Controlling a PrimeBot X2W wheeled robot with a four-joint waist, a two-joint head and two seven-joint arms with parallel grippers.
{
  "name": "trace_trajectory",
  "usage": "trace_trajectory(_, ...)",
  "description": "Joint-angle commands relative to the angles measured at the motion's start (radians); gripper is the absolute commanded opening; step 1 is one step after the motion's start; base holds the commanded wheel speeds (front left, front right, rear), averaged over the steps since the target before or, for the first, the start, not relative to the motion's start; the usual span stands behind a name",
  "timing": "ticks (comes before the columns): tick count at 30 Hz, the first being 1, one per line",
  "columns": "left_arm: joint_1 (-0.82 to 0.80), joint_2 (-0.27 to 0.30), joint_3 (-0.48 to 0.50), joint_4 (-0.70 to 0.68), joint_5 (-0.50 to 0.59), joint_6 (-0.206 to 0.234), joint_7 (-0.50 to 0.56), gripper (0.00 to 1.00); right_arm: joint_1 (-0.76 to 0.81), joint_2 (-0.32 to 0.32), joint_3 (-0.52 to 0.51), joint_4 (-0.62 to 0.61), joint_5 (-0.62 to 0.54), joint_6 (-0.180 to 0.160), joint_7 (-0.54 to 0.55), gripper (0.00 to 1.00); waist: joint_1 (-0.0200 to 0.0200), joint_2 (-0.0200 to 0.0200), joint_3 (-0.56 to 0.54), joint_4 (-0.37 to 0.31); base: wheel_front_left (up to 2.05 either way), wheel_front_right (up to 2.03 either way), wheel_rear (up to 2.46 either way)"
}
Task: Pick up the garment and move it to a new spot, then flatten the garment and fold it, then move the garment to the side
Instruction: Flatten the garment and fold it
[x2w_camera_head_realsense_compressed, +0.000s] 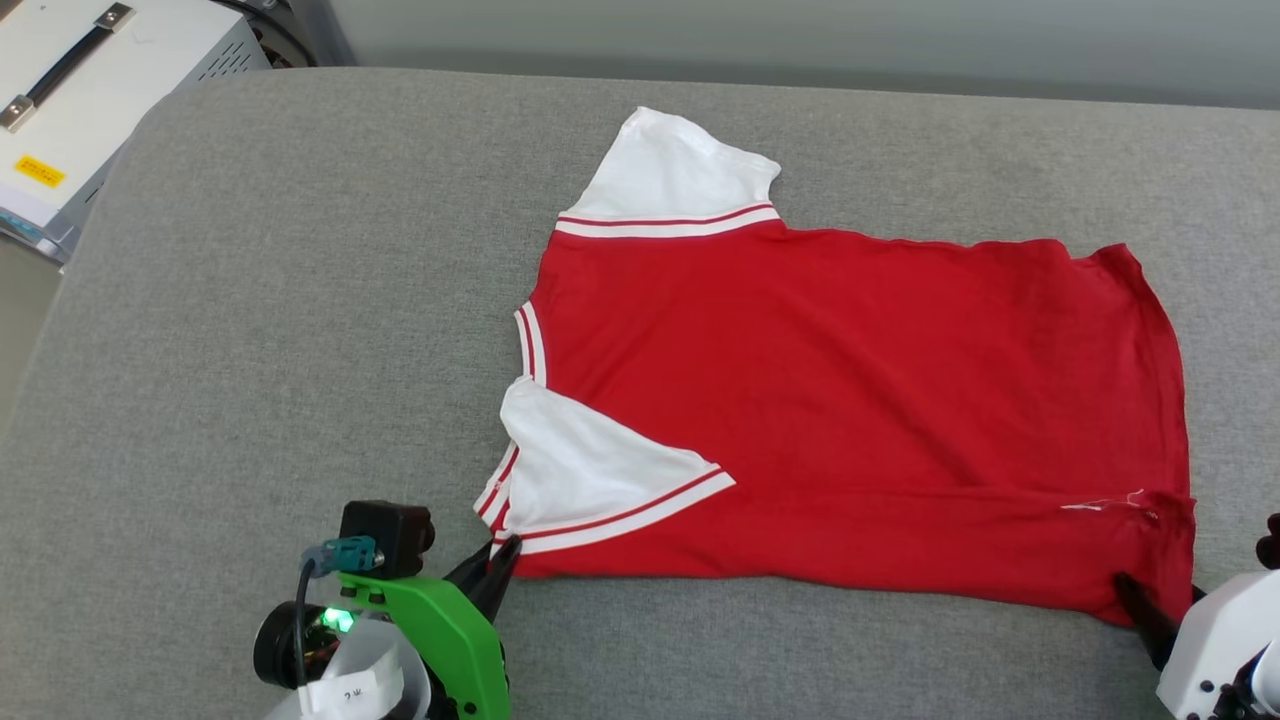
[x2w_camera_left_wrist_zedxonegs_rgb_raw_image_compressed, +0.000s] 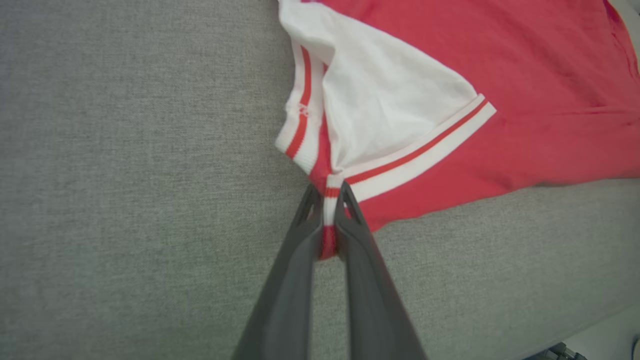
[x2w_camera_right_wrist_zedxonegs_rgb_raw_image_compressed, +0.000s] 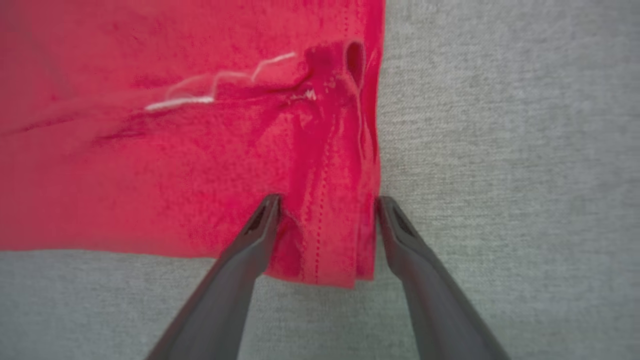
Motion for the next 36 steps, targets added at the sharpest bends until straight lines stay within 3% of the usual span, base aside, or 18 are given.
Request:
trace_trajectory(1,0.001,0.007,-0.001,-0.008,0.011,0.007,0.001,0.0,-0.004,0.012,-0.016,0.033,-0.025,-0.008,0.0,1.0,0.0,0.0104,0.005,0.004,0.0,0.0,0.0)
trace_trajectory(5,0.005,0.014,-0.004,-0.017,0.012,0.009,0.005,0.0,-0.014,0.033,-0.038,0.067,-0.069,-0.008,0.011,1.0,0.0,0.0104,0.011,0.002,0.0,0.0,0.0)
trace_trajectory(7,0.006,0.018,-0.005,-0.017,0.01,0.008,0.009,0.0,-0.017,0.043,-0.036,0.079,-0.067,-0.008,0.024,0.41,0.0,0.0104,0.011,0.0,0.0,0.0,0.0)
trace_trajectory(8,0.006,0.02,-0.007,-0.015,0.009,0.007,0.013,0.0,-0.019,0.046,-0.034,0.084,-0.065,-0.008,0.03,0.0,0.0,0.0104,0.01,-0.001,0.0,0.0,0.0)
trace_trajectory(25,0.112,0.054,-0.042,0.004,-0.016,0.019,0.044,0.0,0.046,0.006,-0.072,0.024,-0.042,-0.008,0.057,0.0,0.0,0.0104,-0.119,-0.027,0.0,0.0,0.0)
trace_trajectory(35,0.147,0.057,-0.058,0.006,-0.004,0.045,0.04,0.0,0.109,0.054,-0.094,-0.039,-0.065,-0.008,0.093,0.0,0.0,0.0104,-0.131,-0.04,0.0,0.0,0.0)
trace_trajectory(36,0.142,0.053,-0.058,0.011,0.0,0.045,0.033,0.21,0.108,0.056,-0.095,-0.037,-0.069,-0.008,0.089,0.0,0.0,0.0104,-0.131,-0.04,0.0,0.0,0.0)
